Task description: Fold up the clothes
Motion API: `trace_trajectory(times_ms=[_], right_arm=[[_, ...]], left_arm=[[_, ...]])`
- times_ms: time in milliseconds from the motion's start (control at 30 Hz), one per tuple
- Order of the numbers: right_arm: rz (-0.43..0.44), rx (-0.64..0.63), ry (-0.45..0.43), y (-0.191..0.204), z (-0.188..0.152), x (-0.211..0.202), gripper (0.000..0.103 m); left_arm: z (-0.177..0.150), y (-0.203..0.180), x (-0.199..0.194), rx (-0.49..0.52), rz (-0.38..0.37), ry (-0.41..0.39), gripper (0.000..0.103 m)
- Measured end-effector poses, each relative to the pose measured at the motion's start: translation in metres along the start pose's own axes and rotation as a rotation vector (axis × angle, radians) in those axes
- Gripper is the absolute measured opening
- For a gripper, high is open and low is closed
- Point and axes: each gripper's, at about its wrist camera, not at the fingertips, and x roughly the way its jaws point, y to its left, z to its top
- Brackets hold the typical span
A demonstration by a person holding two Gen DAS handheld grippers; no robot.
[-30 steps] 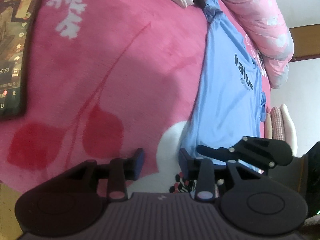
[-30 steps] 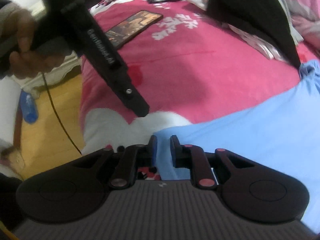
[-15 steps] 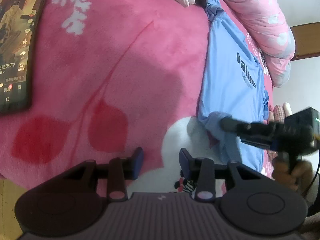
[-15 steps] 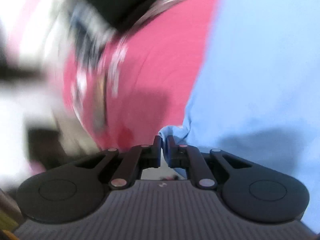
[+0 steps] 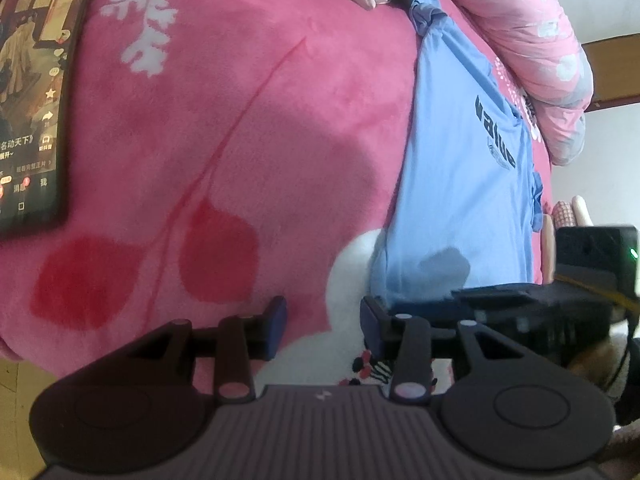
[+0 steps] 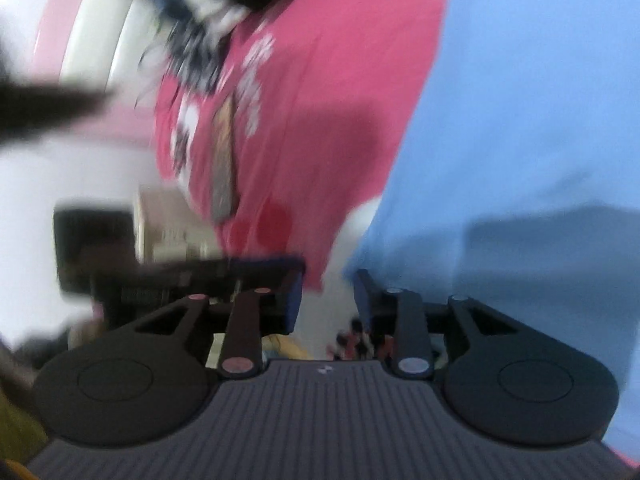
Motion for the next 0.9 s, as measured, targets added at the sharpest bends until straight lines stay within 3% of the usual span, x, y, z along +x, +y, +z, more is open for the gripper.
trace_trajectory(times_ms=[100,267,367,500,600,733,900], right_arm=[[-0.070,-0.173,0.032,0.019,-0.008,-0.007,0.030],[-0.236,-0.340,-0.076,0.029,-0.007,-0.023,0.023],[-0.313,-0.466,-0.026,0.032,-0.016,-0.002,0.019],[-0.303,-0.657,0.014,0.053,-0.037,0.012,0.018],[-0.271,-0.653,0.015,0.059,-0.045,0.008,0.018],[-0.307,-0.631,-0.017,0.055,-0.047,-0.004,0.018],[-0.384,-0.538,-0.107,0.038,-0.035,-0.031,0.018]], left_arm=[[0.001,-0.001,0.000,0.003,0.001,-0.005,0.042],[0.003,-0.005,0.000,0.012,0.008,-0.017,0.042],[0.004,-0.008,0.000,0.024,0.013,-0.021,0.042],[0.006,-0.017,-0.001,0.056,0.017,-0.024,0.042],[0.007,-0.027,0.001,0.091,0.018,-0.035,0.042],[0.009,-0.045,0.008,0.173,0.005,-0.044,0.040],[0.009,-0.061,0.034,0.235,0.008,0.017,0.026]])
